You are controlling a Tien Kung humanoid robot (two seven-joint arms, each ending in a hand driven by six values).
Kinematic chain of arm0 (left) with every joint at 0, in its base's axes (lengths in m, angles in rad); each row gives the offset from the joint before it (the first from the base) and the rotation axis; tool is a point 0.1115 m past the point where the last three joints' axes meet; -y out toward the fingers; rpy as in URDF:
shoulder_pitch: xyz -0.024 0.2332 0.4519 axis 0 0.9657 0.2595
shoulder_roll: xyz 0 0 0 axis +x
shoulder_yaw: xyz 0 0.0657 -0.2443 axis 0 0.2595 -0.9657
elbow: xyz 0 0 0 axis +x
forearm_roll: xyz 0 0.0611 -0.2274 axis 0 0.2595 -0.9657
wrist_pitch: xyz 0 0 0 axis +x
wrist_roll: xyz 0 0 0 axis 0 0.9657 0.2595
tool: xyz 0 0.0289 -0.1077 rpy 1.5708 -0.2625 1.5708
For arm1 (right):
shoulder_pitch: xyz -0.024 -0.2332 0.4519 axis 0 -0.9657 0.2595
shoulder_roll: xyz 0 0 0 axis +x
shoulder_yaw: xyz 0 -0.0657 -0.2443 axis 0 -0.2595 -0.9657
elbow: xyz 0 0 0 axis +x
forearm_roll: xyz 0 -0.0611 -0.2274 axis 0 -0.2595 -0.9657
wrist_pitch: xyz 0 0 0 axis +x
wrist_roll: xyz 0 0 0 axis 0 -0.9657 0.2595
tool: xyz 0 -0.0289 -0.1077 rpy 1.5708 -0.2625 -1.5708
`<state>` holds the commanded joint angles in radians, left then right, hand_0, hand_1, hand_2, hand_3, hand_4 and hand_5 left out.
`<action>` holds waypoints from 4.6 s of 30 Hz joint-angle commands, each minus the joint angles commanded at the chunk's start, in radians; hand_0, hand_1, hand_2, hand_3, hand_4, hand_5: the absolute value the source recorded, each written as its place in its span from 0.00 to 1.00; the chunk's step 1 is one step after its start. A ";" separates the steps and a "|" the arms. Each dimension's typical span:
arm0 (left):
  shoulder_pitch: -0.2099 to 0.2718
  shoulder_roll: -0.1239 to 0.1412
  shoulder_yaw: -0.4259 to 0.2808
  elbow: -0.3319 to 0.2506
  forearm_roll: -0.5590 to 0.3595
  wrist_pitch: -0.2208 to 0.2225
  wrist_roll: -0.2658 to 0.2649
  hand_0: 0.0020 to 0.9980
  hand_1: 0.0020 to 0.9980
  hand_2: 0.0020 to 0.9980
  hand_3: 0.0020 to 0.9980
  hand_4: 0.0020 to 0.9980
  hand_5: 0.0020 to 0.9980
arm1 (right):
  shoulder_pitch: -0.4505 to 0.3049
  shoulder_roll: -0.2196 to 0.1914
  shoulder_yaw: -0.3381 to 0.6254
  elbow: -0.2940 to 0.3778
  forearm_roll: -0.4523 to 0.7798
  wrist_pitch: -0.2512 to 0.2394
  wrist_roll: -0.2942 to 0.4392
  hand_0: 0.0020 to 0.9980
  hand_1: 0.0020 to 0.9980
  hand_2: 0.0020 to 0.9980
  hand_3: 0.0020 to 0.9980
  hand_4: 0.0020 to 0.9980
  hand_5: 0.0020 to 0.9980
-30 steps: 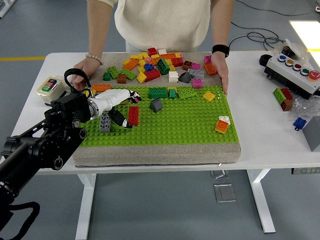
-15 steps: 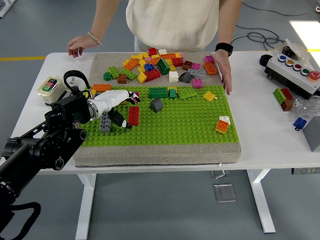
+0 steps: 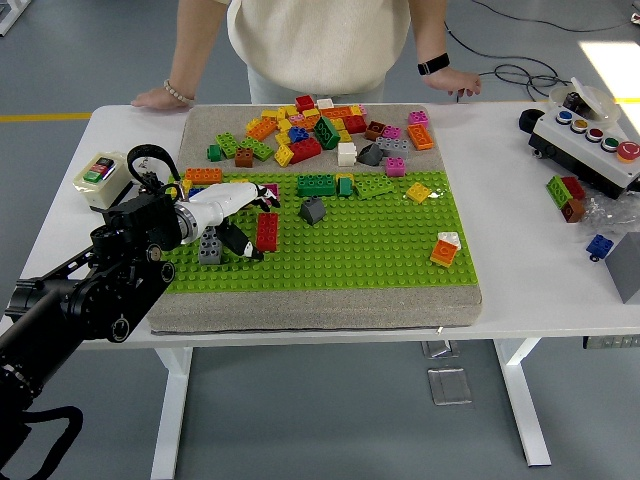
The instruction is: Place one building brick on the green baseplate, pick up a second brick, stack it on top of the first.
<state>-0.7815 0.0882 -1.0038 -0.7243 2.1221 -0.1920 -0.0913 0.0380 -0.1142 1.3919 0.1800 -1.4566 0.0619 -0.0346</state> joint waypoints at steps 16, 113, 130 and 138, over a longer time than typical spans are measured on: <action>-0.005 -0.012 -0.003 0.016 -0.019 0.021 0.004 0.84 0.76 0.70 0.70 0.98 0.09 | 0.002 -0.001 0.004 0.000 0.001 0.000 0.001 0.76 0.69 0.73 0.75 1.00 0.50; 0.104 0.102 -0.106 -0.244 0.000 -0.001 0.012 0.75 0.70 0.58 0.57 0.65 0.00 | -0.005 -0.006 0.036 0.000 -0.011 -0.002 0.002 0.76 0.69 0.73 0.76 1.00 0.51; 0.168 0.144 -0.127 -0.297 -0.001 -0.007 0.015 0.75 0.70 0.58 0.57 0.66 0.00 | -0.009 -0.003 0.041 0.000 -0.013 -0.001 0.002 0.76 0.69 0.73 0.76 1.00 0.51; 0.180 0.163 -0.135 -0.303 -0.004 -0.008 0.014 0.75 0.70 0.58 0.57 0.66 0.00 | -0.009 -0.002 0.040 0.000 -0.012 -0.001 0.002 0.76 0.69 0.73 0.76 1.00 0.51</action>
<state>-0.6017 0.2510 -1.1388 -1.0274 2.1182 -0.2002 -0.0775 0.0287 -0.1164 1.4319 0.1800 -1.4682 0.0611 -0.0326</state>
